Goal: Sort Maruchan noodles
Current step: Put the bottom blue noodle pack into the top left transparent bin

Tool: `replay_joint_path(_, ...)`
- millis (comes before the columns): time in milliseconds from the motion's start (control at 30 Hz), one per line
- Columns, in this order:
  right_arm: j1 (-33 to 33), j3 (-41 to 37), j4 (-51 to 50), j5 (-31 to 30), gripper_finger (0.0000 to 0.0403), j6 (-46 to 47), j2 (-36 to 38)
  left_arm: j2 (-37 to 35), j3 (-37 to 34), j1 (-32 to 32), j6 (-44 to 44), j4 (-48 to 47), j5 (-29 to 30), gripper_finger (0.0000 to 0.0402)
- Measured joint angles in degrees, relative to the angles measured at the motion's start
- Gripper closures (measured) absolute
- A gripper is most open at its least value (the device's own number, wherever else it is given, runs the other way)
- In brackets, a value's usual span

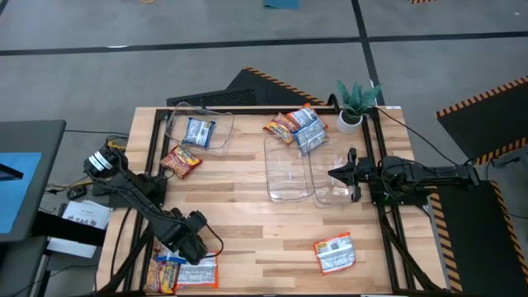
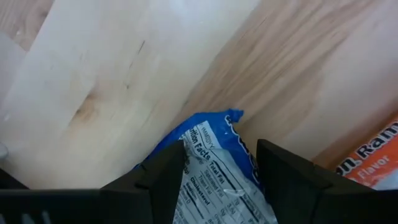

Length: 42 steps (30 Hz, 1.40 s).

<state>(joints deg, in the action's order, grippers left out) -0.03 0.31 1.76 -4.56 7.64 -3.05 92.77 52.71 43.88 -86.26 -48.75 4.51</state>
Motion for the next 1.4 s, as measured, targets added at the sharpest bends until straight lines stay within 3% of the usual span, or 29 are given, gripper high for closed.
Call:
replay_joint_path(200, 0.0, -0.01, 0.0, 0.0, 0.0356, 0.0, 0.0, 0.11, -0.57, 0.02, 2.85, -0.1, -0.22, 0.0245)
replay_joint_path(433, 0.0, 0.01, 0.0, 0.0, 0.0356, 0.0, 0.0, 0.07, -0.44, -0.02, 7.83, -2.87, 0.14, 0.0387)
replay_joint_path(600, 0.0, 0.01, 0.02, 0.0, 0.0356, -0.01, 0.01, -1.77, 2.82, -0.22, 11.39, -6.95, 4.88, 0.04)
replay_joint_path(1000, 0.01, 0.0, 0.17, 0.0, 0.0356, 0.0, 0.0, -13.06, 11.57, -2.0, 18.4, -13.73, 26.89, 0.0401)
replay_joint_path(1400, 0.01, 0.01, 0.26, 0.0, 0.0356, -0.01, 0.01, -24.55, 12.39, -17.52, 43.44, -13.71, 48.38, 0.0401)
